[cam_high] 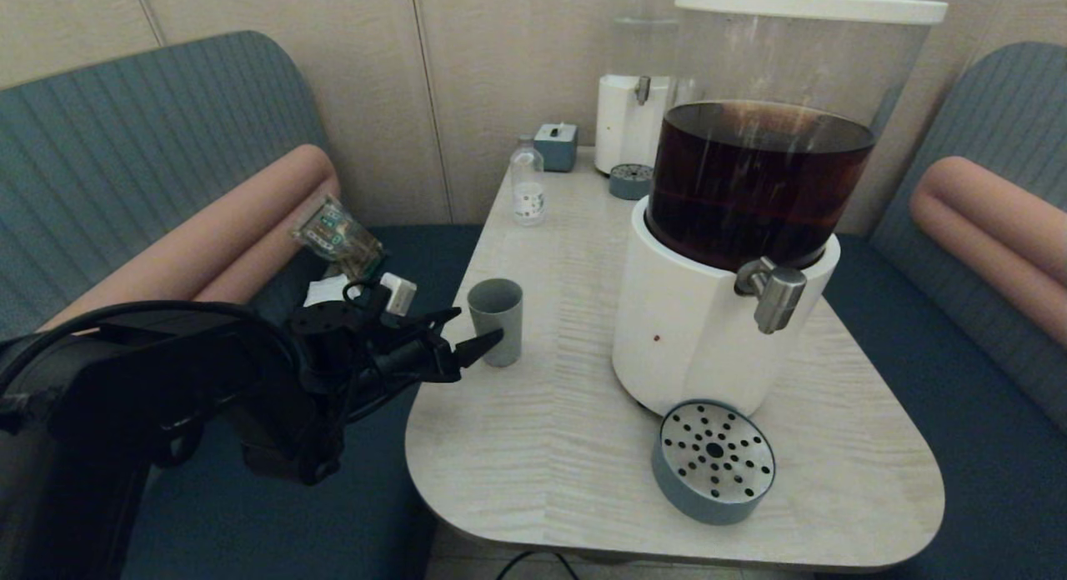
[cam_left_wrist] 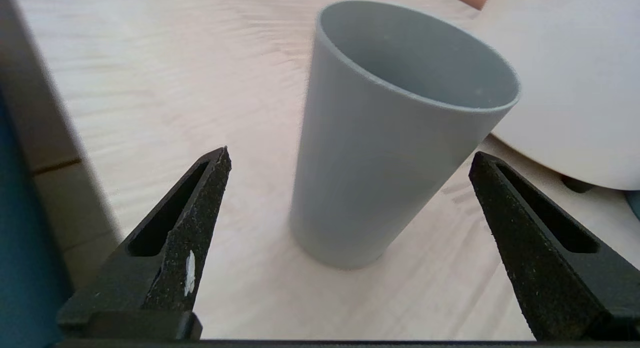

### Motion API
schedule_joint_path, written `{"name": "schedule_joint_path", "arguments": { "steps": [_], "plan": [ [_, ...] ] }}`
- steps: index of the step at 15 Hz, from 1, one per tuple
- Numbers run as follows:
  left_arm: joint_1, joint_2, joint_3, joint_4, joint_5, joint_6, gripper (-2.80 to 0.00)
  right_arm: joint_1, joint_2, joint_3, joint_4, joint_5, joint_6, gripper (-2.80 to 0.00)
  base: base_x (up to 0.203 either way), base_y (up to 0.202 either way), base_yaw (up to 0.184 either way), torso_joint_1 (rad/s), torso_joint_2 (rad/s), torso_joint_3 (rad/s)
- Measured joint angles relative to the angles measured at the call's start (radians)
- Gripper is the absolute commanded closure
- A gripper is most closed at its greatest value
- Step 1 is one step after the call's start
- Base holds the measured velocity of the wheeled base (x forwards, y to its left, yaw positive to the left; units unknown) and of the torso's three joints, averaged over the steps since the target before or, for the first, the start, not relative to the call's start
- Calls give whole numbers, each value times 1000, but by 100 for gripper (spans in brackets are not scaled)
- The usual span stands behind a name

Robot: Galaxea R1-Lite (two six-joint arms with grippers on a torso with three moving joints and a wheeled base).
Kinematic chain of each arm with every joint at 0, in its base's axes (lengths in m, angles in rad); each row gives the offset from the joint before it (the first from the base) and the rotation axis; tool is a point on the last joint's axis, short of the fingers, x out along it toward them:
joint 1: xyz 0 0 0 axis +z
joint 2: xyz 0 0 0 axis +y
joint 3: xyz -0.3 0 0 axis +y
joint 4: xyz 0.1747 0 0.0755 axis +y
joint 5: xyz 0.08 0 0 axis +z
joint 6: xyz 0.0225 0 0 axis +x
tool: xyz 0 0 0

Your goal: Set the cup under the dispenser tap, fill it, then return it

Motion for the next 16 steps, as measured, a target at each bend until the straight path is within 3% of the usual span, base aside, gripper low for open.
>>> {"name": "schedule_joint_path", "arguments": {
  "steps": [5, 9, 10, 16],
  "plan": [
    [8, -64, 105, -1, -3, 6, -280, 0, 0, 0, 0, 0, 0, 0, 0, 0, 0, 0, 0, 0],
    [7, -166, 283, -11, -6, 7, -280, 0, 0, 0, 0, 0, 0, 0, 0, 0, 0, 0, 0, 0],
    [7, -207, 336, -13, -5, 7, 0, 0, 0, 0, 0, 0, 0, 0, 0, 0, 0, 0, 0, 0],
    [10, -541, 596, -1, 8, -11, 0, 0, 0, 0, 0, 0, 0, 0, 0, 0, 0, 0, 0, 0]
  ]
}}
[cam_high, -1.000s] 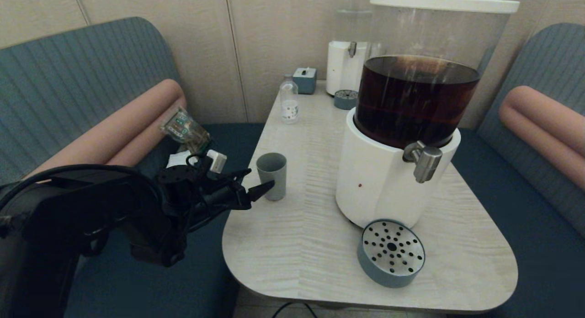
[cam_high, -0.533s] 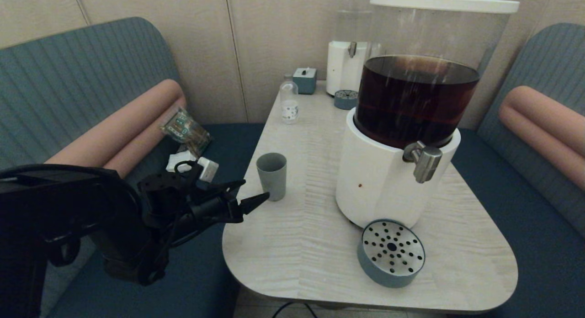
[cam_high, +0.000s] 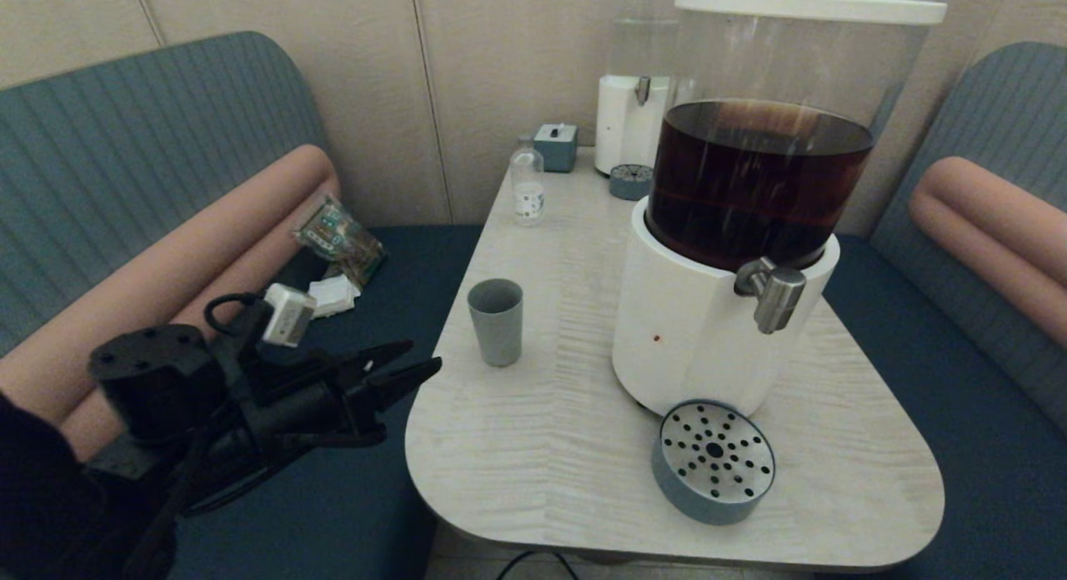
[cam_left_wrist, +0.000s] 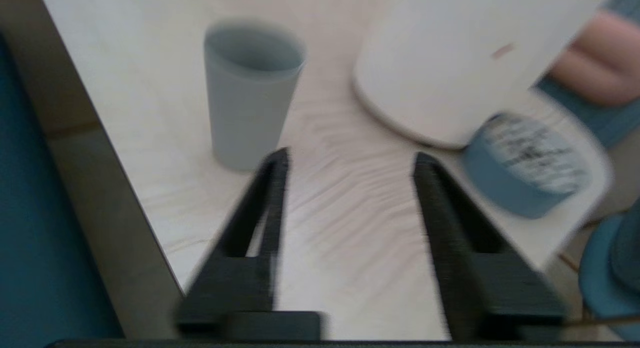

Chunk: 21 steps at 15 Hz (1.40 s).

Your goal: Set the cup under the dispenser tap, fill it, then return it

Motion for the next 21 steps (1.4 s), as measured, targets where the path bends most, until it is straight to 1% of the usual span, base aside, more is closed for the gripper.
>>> {"name": "schedule_joint_path", "arguments": {
  "steps": [2, 3, 6, 8, 11, 12, 14, 16, 17, 18, 20, 21],
  "plan": [
    [0, -141, 76, 1, 31, -15, 0, 0, 0, 0, 0, 0, 0, 0, 0, 0, 0, 0, 0, 0],
    [0, -220, 108, 1, 58, -25, 0, 0, 0, 0, 0, 0, 0, 0, 0, 0, 0, 0, 0, 0],
    [1, -491, 197, 27, 164, -55, 0, 0, 0, 0, 0, 0, 0, 0, 0, 0, 0, 0, 0, 0],
    [9, -702, 247, 80, 222, -62, 0, 0, 0, 0, 0, 0, 0, 0, 0, 0, 0, 0, 0, 0],
    [31, -1036, 298, 224, 288, -65, 0, 0, 0, 0, 0, 0, 0, 0, 0, 0, 0, 0, 0, 0],
    [40, -1133, 310, 283, 309, -59, 0, 0, 0, 0, 0, 0, 0, 0, 0, 0, 0, 0, 0, 0],
    [58, -1285, 325, 393, 354, -25, 0, 0, 0, 0, 0, 0, 0, 0, 0, 0, 0, 0, 0, 0],
    [79, -1411, 330, 517, 372, 21, 0, 0, 0, 0, 0, 0, 0, 0, 0, 0, 0, 0, 0, 0],
    [90, -1456, 332, 571, 379, 47, 0, 0, 0, 0, 0, 0, 1, 0, 0, 0, 0, 0, 0, 0],
    [104, -1491, 334, 601, 380, 67, 0, 0, 0, 0, 0, 0, 0, 0, 0, 0, 0, 0, 0, 0],
    [147, -1556, 335, 672, 375, 76, 0, 0, 0, 0, 0, 0, 0, 0, 0, 0, 0, 0, 0, 0],
    [163, -1581, 335, 723, 388, 89, 0, 0, 0, 0, 0, 0, 0, 0, 0, 0, 0, 0, 0, 0]
  ]
}}
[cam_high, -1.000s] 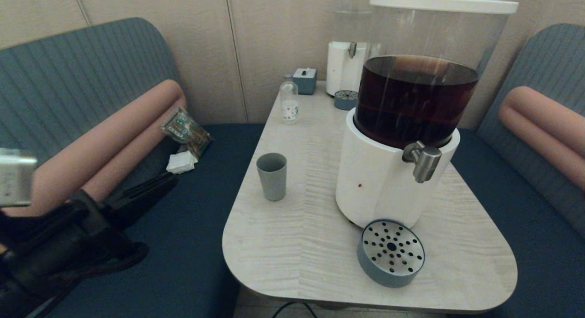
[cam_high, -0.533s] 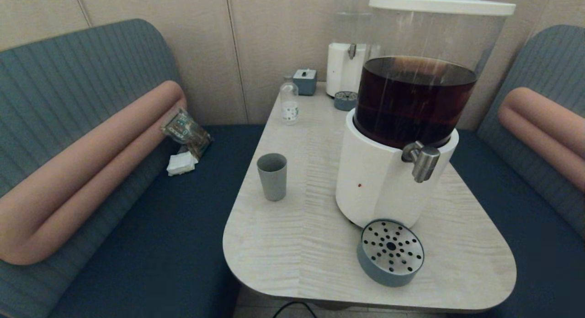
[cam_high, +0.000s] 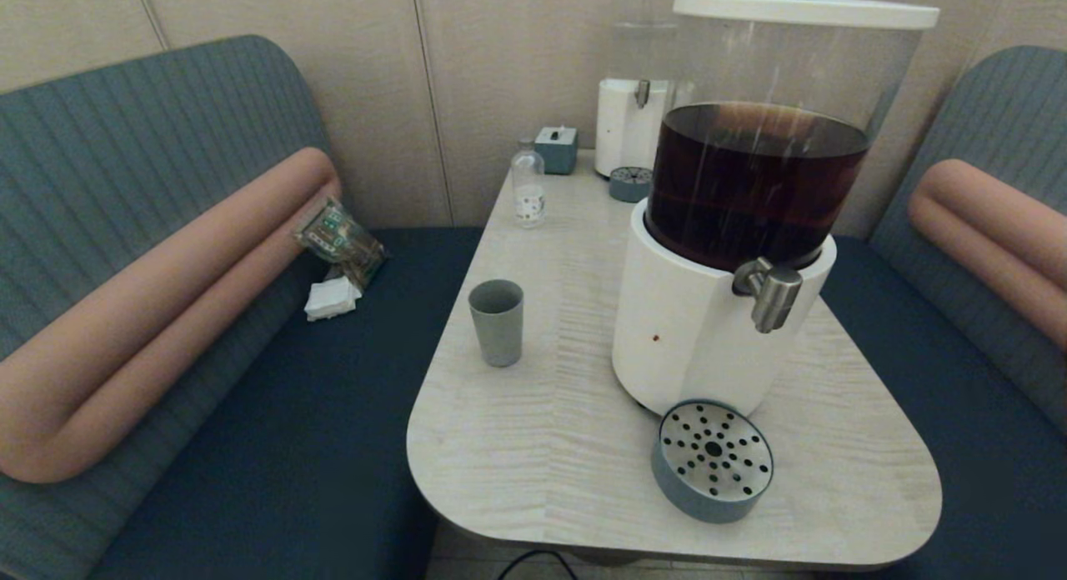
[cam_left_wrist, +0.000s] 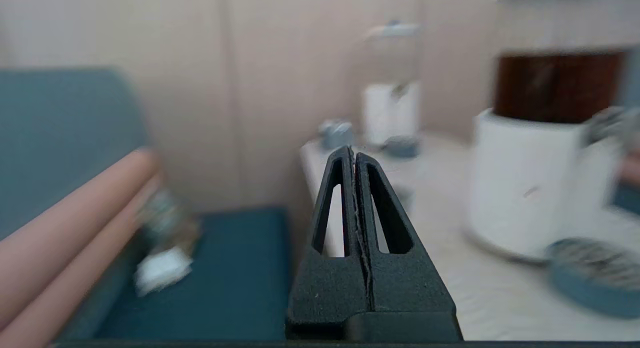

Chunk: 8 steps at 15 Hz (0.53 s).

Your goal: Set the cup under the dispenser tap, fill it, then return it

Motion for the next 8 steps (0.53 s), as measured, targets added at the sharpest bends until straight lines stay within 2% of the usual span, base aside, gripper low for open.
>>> {"name": "schedule_joint_path", "arguments": {
  "steps": [3, 8],
  "plan": [
    [11, -80, 0, 154, 67, 57, 0, 0, 0, 0, 0, 0, 0, 0, 0, 0, 0, 0, 0, 0],
    [13, -209, 0, 464, 137, 127, 0, 0, 0, 0, 0, 0, 0, 0, 0, 0, 0, 0, 0, 0]
  ]
}}
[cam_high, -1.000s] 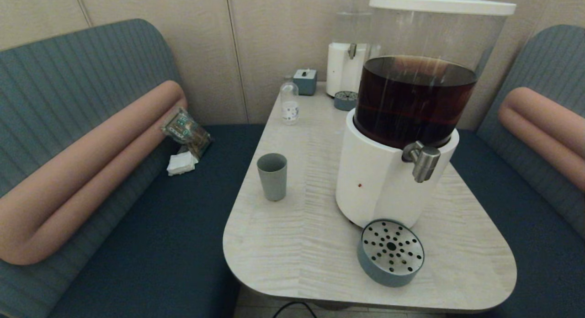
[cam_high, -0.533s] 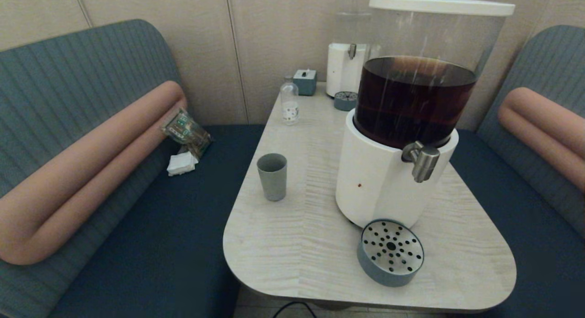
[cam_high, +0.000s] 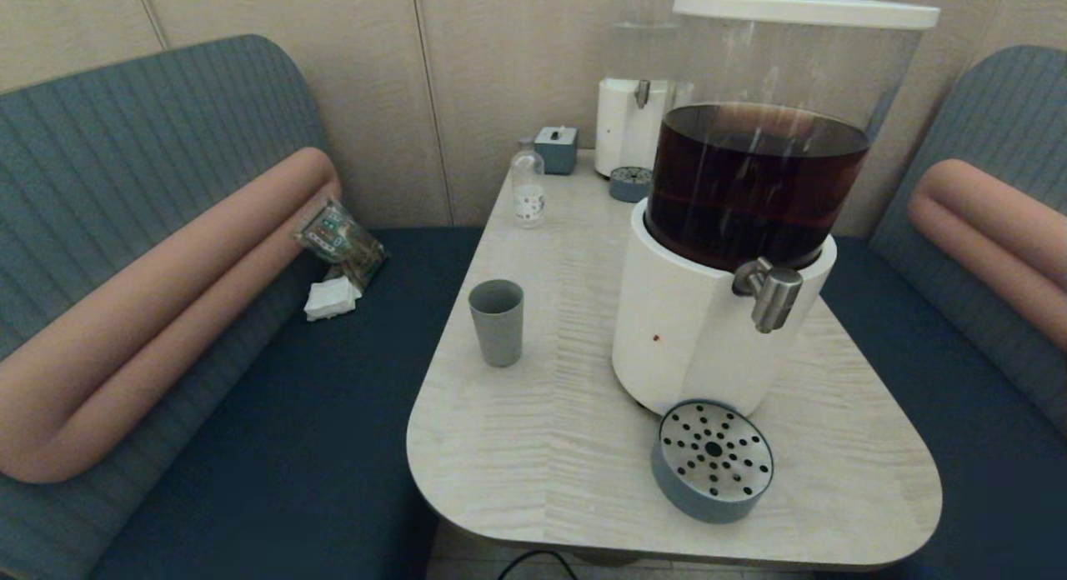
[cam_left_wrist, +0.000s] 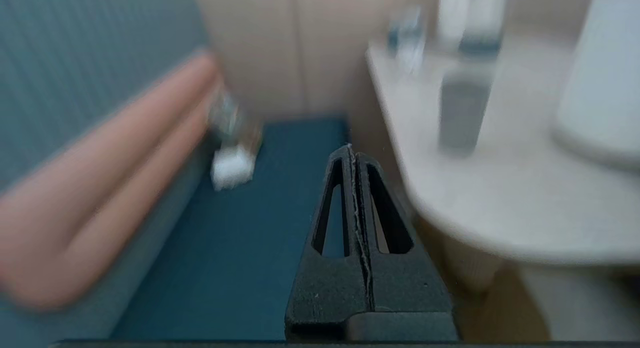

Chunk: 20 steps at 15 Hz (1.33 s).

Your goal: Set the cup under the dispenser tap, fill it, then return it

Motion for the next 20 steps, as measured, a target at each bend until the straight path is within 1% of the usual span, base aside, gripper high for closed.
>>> {"name": "schedule_joint_path", "arguments": {
  "steps": [2, 4, 6, 9, 11, 20],
  "plan": [
    [0, -12, 0, 115, 17, 14, 0, 0, 0, 0, 0, 0, -1, 0, 0, 0, 0, 0, 0, 0],
    [0, -16, 0, 224, 44, 5, 0, 0, 0, 0, 0, 0, 0, 0, 0, 0, 0, 0, 0, 0],
    [0, -18, 0, 273, 41, -13, 0, 0, 0, 0, 0, 0, -1, 0, 0, 0, 0, 0, 0, 0],
    [-1, -18, 0, 275, 46, -55, 0, 0, 0, 0, 0, 0, -1, 0, 0, 0, 0, 0, 0, 0],
    [-1, -18, 0, 275, 49, -66, 0, 0, 0, 0, 0, 0, 0, 0, 0, 0, 0, 0, 0, 0],
    [0, -18, 0, 275, 49, -71, 0, 0, 0, 0, 2, -1, -1, 0, 0, 0, 0, 0, 0, 0]
  ]
}}
